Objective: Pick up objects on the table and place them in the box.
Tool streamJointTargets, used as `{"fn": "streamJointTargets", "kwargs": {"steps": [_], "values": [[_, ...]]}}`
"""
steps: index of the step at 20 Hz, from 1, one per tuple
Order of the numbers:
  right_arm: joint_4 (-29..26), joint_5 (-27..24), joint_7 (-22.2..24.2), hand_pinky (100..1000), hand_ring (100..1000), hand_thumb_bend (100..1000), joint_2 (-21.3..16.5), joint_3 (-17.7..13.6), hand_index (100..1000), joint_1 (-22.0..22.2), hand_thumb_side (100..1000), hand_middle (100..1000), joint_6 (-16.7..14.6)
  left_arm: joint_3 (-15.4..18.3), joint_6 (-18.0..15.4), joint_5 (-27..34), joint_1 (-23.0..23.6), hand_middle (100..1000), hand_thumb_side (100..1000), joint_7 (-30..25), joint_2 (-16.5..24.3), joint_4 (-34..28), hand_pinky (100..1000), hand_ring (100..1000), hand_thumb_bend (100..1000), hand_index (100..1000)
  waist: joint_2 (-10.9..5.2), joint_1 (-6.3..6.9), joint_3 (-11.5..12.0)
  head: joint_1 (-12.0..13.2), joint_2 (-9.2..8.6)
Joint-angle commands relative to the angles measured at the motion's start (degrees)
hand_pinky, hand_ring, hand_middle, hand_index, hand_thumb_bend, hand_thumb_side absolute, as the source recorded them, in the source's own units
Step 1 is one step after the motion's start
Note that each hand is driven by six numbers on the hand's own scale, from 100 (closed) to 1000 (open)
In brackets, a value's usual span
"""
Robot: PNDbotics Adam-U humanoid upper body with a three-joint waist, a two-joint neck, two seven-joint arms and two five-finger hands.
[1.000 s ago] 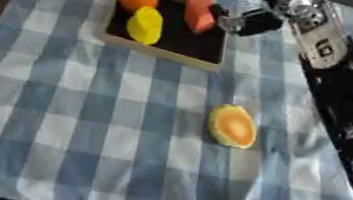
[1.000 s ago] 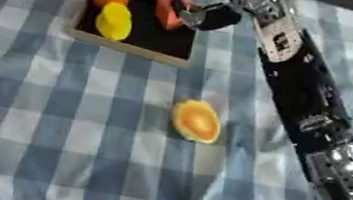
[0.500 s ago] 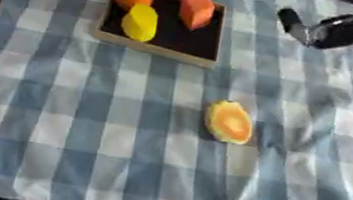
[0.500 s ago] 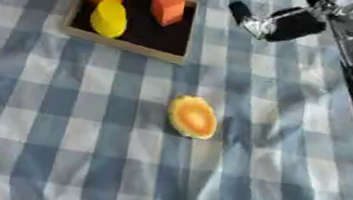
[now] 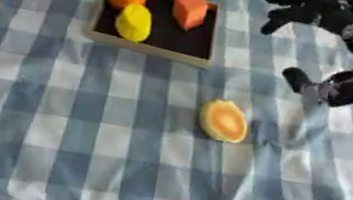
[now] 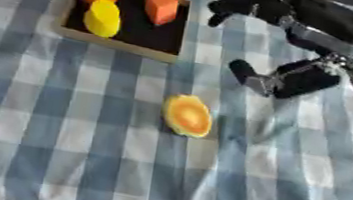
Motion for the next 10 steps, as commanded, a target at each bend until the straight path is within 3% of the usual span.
{"fn": "streamJointTargets", "kwargs": {"steps": [1, 4, 10], "values": [[-2.2, 3.6, 3.0, 958, 1000, 100, -1.1, 1.1, 965, 0.5, 201, 824, -5.1, 0.6, -0.1, -0.2, -0.4, 737, 660, 0.3, 1.4, -1.1, 679, 789, 100, 829, -1.43, 1.17, -0.2, 0.2, 0.19], [-2.3, 7.3, 3.8, 977, 1000, 100, 0.2, 3.1, 974, 2.0, 204, 838, -5.9, 0.5, 0.0, -0.2, -0.3, 737, 656, 0.1, 1.3, -1.1, 678, 789, 100, 829, -1.42, 1.2, -0.4, 0.3, 0.15], [-2.3, 11.9, 7.0, 1000, 1000, 100, 4.2, 5.2, 998, 4.3, 203, 852, -4.5, 0.5, 0.0, -0.1, -0.3, 737, 657, -0.1, 1.2, -1.1, 677, 789, 100, 829, -1.23, 1.46, -0.7, 0.8, 0.15]]}}
